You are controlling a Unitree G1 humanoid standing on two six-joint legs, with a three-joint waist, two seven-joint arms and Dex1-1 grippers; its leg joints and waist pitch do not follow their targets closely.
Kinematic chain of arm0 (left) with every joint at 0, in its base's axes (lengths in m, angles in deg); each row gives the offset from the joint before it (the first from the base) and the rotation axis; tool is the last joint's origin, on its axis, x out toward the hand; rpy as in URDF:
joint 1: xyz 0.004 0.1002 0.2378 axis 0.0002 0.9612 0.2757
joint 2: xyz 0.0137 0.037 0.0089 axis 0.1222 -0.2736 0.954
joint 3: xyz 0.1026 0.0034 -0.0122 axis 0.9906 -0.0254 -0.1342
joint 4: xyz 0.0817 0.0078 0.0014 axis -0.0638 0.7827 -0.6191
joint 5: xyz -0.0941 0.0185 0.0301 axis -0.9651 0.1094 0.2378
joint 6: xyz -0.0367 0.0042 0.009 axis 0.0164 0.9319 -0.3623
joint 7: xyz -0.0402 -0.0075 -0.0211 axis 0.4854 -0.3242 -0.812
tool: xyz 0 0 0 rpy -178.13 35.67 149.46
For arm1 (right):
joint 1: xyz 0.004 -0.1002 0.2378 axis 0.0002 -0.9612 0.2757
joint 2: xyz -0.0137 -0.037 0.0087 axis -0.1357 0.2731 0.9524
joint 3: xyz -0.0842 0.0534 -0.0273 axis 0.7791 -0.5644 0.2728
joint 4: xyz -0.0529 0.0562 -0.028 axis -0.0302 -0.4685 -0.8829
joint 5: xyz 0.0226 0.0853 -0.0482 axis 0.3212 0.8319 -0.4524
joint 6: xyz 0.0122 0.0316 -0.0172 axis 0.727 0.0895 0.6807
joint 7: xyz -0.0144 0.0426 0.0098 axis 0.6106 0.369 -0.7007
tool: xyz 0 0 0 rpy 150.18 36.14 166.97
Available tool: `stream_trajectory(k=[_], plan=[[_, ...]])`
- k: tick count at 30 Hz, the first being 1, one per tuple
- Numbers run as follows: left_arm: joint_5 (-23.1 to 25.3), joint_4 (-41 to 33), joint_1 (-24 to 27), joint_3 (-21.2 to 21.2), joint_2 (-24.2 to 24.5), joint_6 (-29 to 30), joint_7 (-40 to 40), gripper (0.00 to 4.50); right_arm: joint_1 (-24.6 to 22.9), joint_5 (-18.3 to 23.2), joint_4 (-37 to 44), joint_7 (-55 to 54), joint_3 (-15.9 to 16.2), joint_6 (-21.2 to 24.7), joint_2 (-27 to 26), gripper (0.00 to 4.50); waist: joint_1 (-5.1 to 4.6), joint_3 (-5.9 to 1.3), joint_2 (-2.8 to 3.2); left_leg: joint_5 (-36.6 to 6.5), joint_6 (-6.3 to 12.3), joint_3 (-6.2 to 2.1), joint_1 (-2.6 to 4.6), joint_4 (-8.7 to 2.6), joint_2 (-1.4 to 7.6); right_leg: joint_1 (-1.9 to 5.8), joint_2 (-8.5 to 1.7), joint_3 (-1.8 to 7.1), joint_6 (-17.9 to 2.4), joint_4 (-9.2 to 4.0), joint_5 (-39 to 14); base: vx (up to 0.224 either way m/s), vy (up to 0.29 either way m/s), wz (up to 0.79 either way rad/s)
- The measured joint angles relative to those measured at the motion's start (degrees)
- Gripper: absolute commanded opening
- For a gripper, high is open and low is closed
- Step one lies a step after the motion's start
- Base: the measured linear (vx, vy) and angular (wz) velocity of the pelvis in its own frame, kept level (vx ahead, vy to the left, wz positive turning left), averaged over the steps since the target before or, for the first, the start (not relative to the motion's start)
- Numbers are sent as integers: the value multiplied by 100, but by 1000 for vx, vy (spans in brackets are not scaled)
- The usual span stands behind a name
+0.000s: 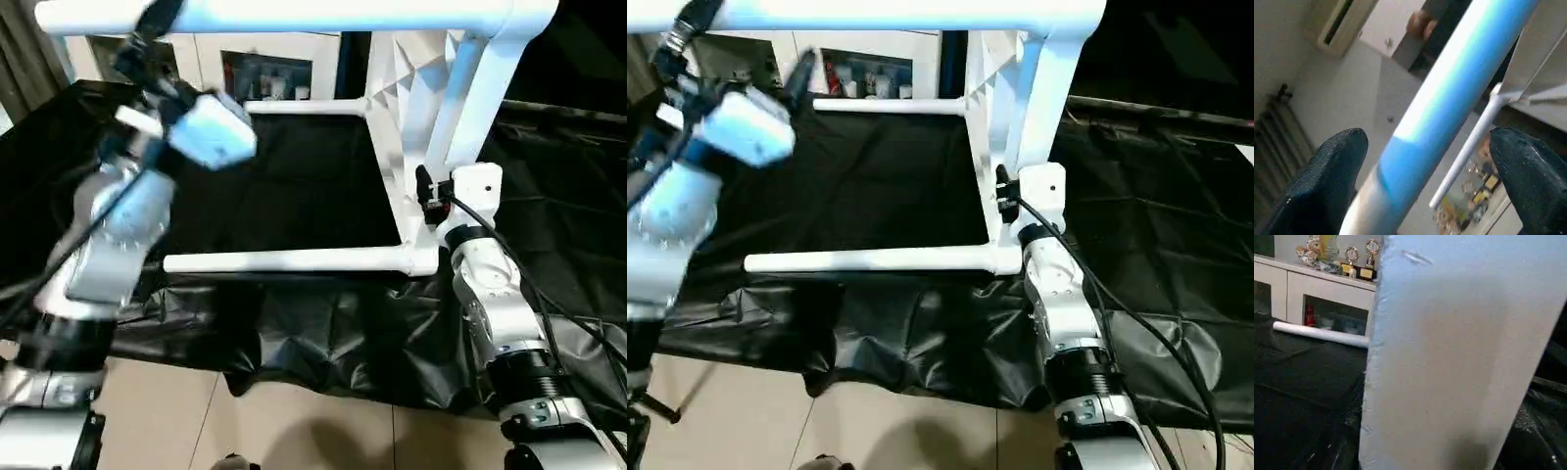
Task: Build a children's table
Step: Flip table
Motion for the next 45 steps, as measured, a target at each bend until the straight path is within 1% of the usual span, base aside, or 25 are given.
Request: stream_trajectory(k=[1, 3, 5, 6, 7, 8, 9, 10, 12, 15, 16, 19, 25, 30, 31, 32, 34, 36, 37, 39, 41, 43, 45], plan=[[-22, 98, -95, -20, -8, -8, 7, 450, 0, -1, -4, 4, 0, -6, 0, 195, 4, 0, 0, 0, 0, 0, 0, 0, 0, 0, 0, -1, 0, 0, 0, 0, 0, 0], [-124, 269, -300, -91, -20, -12, 7, 421, 1, -2, -14, 11, -1, -26, -2, 195, 3, 0, 0, 0, 0, 0, -1, 0, 0, -1, 0, 0, -1, 0, 0, 0, 0, 0], [-273, 321, -390, -137, -41, 22, -38, 414, 1, -2, -30, 16, -4, -60, -2, 195, 3, 0, 0, 0, 0, 0, -1, 0, 0, -1, 0, -1, -1, 0, 0, 0, 0, 0], [-373, 331, -405, -145, -77, 80, -112, 394, 1, -2, -36, 18, -7, -71, -2, 195, 4, 0, 1, 0, 0, 0, -1, 0, 0, -1, 0, 0, -1, 0, 0, 0, 0, 0], [-439, 337, -404, -142, -121, 127, -154, 394, 1, -3, -39, 20, -10, -79, -2, 195, 5, 1, 2, 0, 0, 0, -1, 0, 0, -1, 0, -1, -1, 0, 0, 0, 0, 0], [-477, 349, -404, -140, -157, 182, -185, 378, 2, -3, -44, 22, -17, -89, -2, 195, 4, 1, 2, 0, 0, 0, -2, 0, 0, -2, 0, -1, -1, 0, 0, 0, 0, 0], [-481, 369, -404, -137, -173, 209, -207, 366, 3, -4, -47, 23, -20, -97, -2, 195, 3, 2, 3, 0, 0, 0, -2, 0, 0, -2, 0, -1, -1, 0, 0, 0, 0, 0], [-485, 381, -404, -139, -173, 210, -208, 366, 3, -4, -48, 23, -22, -102, -2, 195, 3, 2, 4, 0, 0, 0, -2, -1, 0, -2, 0, -1, -1, 0, 0, 0, 0, 0], [-463, 426, -414, -134, -138, 183, -227, 336, 3, -8, -54, 23, -35, -124, -2, 195, 10, 7, 12, 0, 0, 0, -2, -1, 0, -2, 0, -2, -1, 0, 0, 0, 0, 0], [-405, 566, -492, -95, -94, 122, -258, 328, 15, -9, -101, 23, -48, -171, -2, 195, 23, 10, 18, 0, 0, 0, -2, -1, 0, -2, -1, -2, -3, 0, 2, 0, 0, 0], [-380, 606, -517, -77, -72, 99, -260, 316, 14, -11, -111, 23, -48, -190, -2, 195, 26, 13, 25, 0, 0, 0, -2, 0, 0, -2, -1, -2, -4, 1, 2, 0, 0, 0], [-333, 696, -589, -41, -57, 72, -266, 303, 15, -14, -124, 23, -54, -223, -1, 195, 31, 21, 42, 0, 0, 0, -2, -1, 0, -2, -1, -3, -7, 1, 4, 0, 0, 0], [-311, 720, -607, -31, -103, 116, -372, 286, 15, -34, -125, 19, -64, -262, 53, 195, 75, 29, 104, 0, 0, -1, -2, 0, -1, -1, -3, -3, -8, 3, 5, 0, 0, 0], [-519, 696, -607, -77, -275, 332, -508, 280, 36, -125, -124, 17, -64, -320, 176, 195, 138, 31, 195, 1, 1, 2, -2, 0, -5, -2, -8, -1, -8, 3, 5, 0, 0, 0], [-592, 676, -607, -126, -347, 438, -570, 280, 71, -126, -113, 48, -57, -314, 251, 195, 145, 38, 221, 1, 2, 4, -4, 2, -7, -2, -10, 0, -8, 3, 5, 0, 0, 0], [-711, 654, -607, -192, -424, 563, -640, 280, 158, -120, -78, 152, -59, -247, 404, 195, 148, 45, 266, 1, 3, 10, -9, 2, -12, -5, -17, 4, -9, 3, 6, 0, 0, 0], [-866, 603, -610, -259, -495, 681, -673, 280, 313, -116, -21, 358, -65, -152, 644, 195, 160, 28, 334, 6, 14, 16, -10, 1, -16, -6, -23, 8, -6, 4, 4, 0, 0, 0], [-1124, 583, -654, -421, -652, 890, -736, 280, 528, -102, 97, 585, -123, -50, 925, 195, 185, 27, 369, 11, 21, 16, -13, 0, -15, -13, -23, 4, 1, 16, -2, 0, 0, 0], [-1186, 582, -696, -481, -726, 955, -735, 279, 633, -105, 146, 693, -147, -10, 1038, 195, 205, 25, 376, 15, 27, 16, -18, -1, -12, -17, -23, 0, 1, 16, -2, 0, 0, 0], [-1461, 586, -754, -626, -834, 1137, -737, 279, 874, -118, 255, 916, -180, 32, 1327, 195, 237, 23, 383, 18, 31, 16, -17, 0, -10, -17, -22, -3, 1, 19, -4, 0, 0, 0], [-1761, 614, -838, -733, -1020, 1334, -738, 279, 1198, -170, 253, 1169, -173, 140, 1752, 195, 288, 25, 379, 22, 38, 17, -20, 8, -10, -16, -22, -2, 0, 19, -3, 0, 0, 0], [-1987, 607, -845, -852, -1166, 1472, -737, 279, 1487, -280, 252, 1382, -158, 213, 2024, 195, 305, 27, 374, 23, 40, 17, -17, 15, -11, -8, -23, -1, 0, 19, -3, 0, 0, 0], [-2255, 600, -843, -972, -1290, 1636, -737, 279, 1790, -441, 231, 1559, -98, 261, 2259, 195, 311, 34, 357, 23, 40, 17, -20, 19, -10, -8, -23, -2, 0, 19, -2, 0, 0, 0]])
